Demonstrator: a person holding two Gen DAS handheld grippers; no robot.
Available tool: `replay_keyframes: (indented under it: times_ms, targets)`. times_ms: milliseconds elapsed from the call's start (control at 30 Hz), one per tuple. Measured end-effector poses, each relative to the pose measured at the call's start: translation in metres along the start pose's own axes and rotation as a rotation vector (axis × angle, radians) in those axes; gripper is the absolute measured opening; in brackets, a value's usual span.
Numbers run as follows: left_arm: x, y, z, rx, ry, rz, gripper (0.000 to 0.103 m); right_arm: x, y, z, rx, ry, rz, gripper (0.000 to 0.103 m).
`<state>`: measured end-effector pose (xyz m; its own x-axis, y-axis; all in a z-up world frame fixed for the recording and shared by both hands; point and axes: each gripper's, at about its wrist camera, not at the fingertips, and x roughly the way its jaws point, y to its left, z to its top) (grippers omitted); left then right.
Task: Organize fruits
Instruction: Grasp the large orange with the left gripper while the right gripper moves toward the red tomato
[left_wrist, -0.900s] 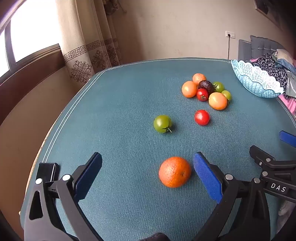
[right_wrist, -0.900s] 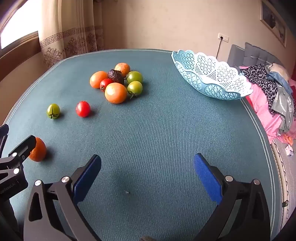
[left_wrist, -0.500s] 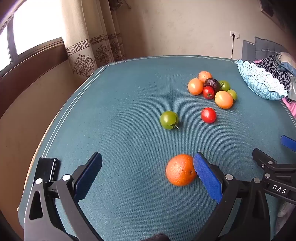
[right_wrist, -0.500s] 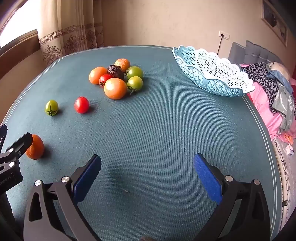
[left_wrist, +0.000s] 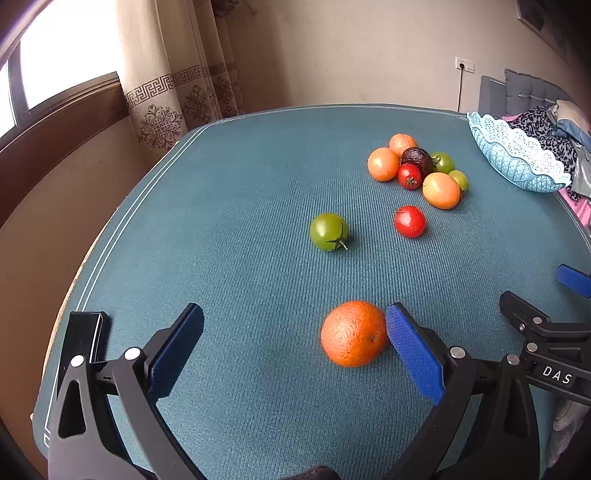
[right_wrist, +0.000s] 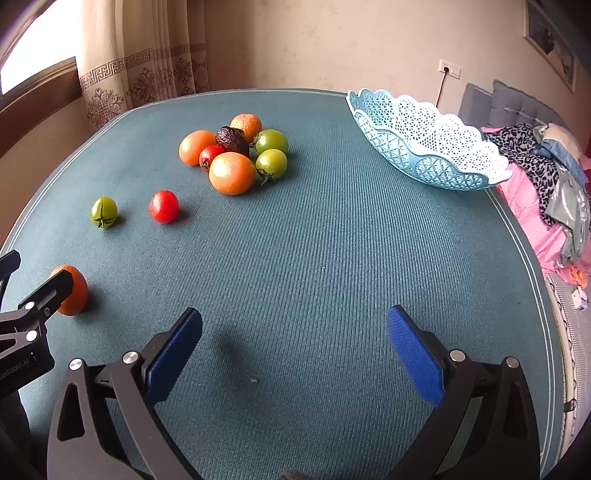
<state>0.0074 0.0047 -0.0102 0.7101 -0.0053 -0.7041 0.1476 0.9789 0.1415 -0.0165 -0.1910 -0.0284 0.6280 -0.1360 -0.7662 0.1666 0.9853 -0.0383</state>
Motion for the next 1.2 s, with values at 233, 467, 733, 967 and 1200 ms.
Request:
replay_keyframes:
  times_ms: [233,467,733,967,1200]
  targets:
    - [0.003,-0.002,-0.001,-0.002,0.004,-0.01,0.1,-0.003,0.001,0.001,0.002,-0.023,0.022,0.098]
    - [0.005,-0.003,-0.002,-0.004,0.018,-0.025,0.1,-0.012,0.001,0.002,-0.001,-0.099,0.062,0.098]
    - [0.014,-0.004,-0.004,-0.019,0.069,-0.06,0.1,-0.013,0.003,0.006,-0.004,-0.102,0.053,0.098]
    - [0.025,0.0,-0.008,-0.049,0.136,-0.078,0.092,-0.009,0.004,0.006,-0.014,-0.081,0.065,0.095]
    - [0.015,-0.005,-0.011,-0.023,0.103,-0.134,0.048,0.001,0.01,0.006,-0.02,-0.024,0.132,0.071]
